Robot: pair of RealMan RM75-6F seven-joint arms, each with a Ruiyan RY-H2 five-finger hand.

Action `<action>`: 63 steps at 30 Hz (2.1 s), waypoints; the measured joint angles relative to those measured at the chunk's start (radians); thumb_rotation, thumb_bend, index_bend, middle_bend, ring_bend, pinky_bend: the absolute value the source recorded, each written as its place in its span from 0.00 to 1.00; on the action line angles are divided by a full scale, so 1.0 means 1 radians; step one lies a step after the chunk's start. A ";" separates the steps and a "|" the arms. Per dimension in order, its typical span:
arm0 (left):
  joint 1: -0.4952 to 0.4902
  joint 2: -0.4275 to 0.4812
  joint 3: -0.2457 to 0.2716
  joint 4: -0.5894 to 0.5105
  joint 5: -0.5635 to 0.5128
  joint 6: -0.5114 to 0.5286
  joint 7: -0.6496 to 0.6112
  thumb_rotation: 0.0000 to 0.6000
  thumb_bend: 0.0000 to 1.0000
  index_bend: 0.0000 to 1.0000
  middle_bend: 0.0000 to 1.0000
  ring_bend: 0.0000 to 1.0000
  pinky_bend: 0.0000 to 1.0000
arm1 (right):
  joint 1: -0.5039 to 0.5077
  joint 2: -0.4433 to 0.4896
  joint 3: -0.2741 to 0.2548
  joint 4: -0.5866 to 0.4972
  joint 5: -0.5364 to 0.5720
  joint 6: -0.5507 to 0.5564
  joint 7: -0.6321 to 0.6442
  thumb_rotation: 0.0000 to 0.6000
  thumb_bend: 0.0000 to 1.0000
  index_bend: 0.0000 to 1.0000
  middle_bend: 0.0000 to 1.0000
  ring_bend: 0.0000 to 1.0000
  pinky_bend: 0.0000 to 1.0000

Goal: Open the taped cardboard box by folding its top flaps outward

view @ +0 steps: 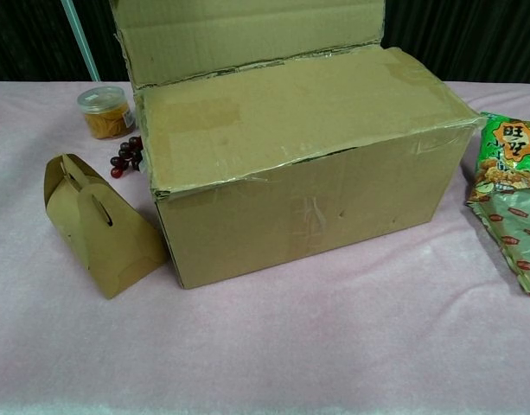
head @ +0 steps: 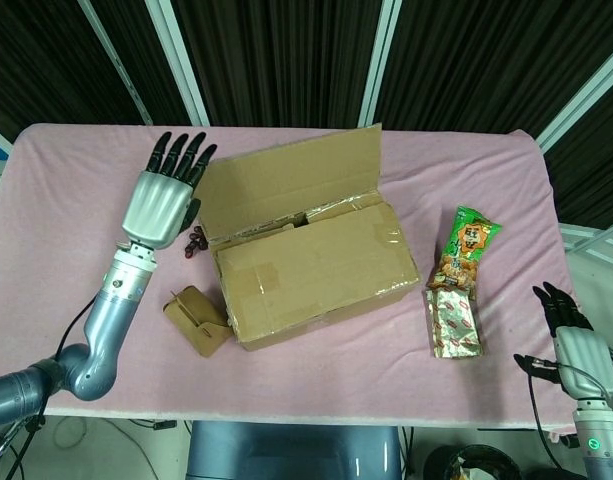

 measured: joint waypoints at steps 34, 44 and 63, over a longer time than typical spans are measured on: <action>0.585 0.286 0.358 -0.188 0.211 0.457 -0.466 1.00 0.25 0.00 0.00 0.00 0.00 | 0.067 0.024 0.043 -0.071 -0.075 0.012 -0.094 1.00 0.64 0.13 0.21 0.13 0.24; 0.641 0.227 0.381 -0.028 0.271 0.478 -0.621 1.00 0.26 0.00 0.00 0.00 0.00 | 0.295 0.049 0.187 -0.213 -0.018 -0.177 -0.236 1.00 0.85 0.26 0.24 0.15 0.25; 0.653 0.238 0.348 -0.021 0.259 0.422 -0.676 1.00 0.26 0.00 0.00 0.00 0.00 | 0.768 -0.113 0.295 -0.179 0.505 -0.497 -0.574 1.00 0.86 0.26 0.24 0.15 0.25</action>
